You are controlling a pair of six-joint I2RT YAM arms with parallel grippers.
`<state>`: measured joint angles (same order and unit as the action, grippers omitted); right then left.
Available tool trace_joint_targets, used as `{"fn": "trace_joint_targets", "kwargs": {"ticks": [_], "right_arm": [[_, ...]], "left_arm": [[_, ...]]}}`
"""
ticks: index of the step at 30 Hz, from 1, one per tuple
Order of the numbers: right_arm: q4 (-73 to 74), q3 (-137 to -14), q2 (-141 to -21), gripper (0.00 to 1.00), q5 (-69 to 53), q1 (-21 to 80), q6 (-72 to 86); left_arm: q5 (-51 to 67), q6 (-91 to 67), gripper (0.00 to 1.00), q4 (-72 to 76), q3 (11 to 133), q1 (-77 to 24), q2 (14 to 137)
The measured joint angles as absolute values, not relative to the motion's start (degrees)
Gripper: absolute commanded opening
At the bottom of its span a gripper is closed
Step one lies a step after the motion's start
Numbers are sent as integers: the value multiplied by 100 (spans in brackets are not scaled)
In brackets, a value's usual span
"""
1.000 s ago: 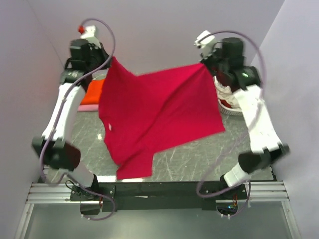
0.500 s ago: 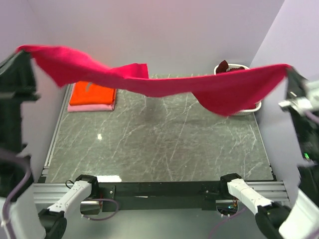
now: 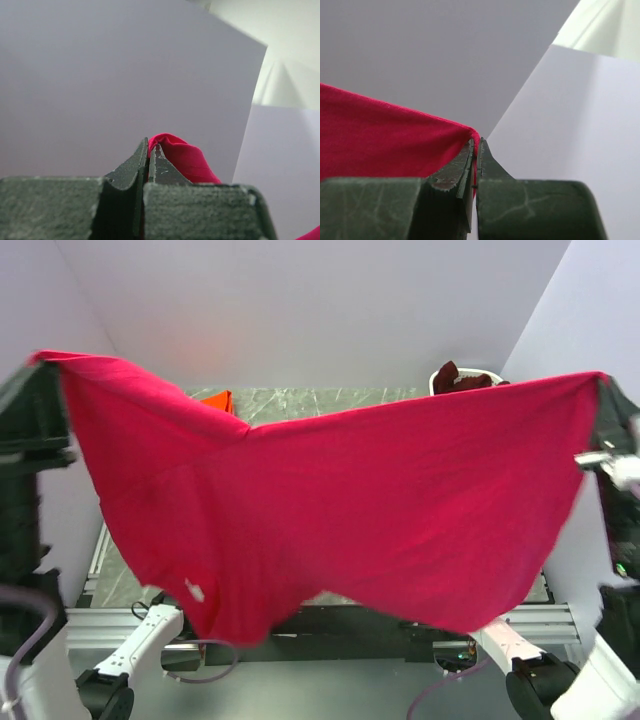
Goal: Fold and stack the t-shirts
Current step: Flatten the tshirt out
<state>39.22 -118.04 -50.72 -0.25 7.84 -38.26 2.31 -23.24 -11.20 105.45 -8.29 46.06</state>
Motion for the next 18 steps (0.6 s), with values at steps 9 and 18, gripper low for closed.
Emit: {"fn": "trace_joint_targets", "kwargs": {"ticks": [9, 18], "right_arm": [[3323, -9238, -5430, 0, -554, 760, -3583], [2416, -8066, -8567, 0, -1356, 744, -3441]], "left_arm": [[211, -2351, 0, -596, 7349, -829, 4401], [-34, -2388, 0, 287, 5170, -805, 6899]]}}
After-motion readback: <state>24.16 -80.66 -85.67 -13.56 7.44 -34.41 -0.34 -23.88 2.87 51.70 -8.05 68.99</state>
